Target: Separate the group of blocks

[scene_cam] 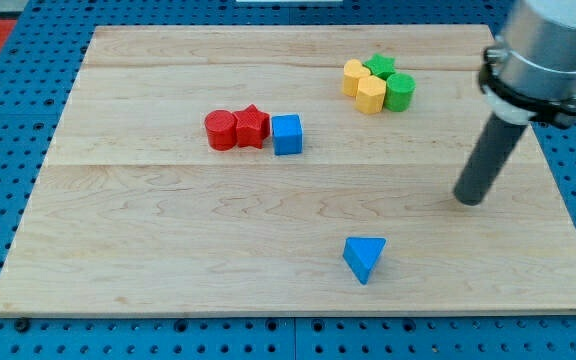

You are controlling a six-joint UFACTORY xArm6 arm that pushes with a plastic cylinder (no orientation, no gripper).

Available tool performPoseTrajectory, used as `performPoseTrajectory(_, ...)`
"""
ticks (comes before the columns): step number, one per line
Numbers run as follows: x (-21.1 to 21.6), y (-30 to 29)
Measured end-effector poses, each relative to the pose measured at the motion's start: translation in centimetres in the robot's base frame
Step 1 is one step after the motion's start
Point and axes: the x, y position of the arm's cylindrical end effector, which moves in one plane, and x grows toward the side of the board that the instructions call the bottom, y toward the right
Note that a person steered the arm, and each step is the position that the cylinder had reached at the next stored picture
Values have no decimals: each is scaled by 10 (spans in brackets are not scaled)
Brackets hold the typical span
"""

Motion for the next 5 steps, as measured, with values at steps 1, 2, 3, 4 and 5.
performPoseTrajectory(1, -13, -17)
performPoseTrajectory(2, -62, 60)
performPoseTrajectory(3, -117, 77)
performPoseTrajectory(4, -163, 76)
performPoseTrajectory(5, -188, 60)
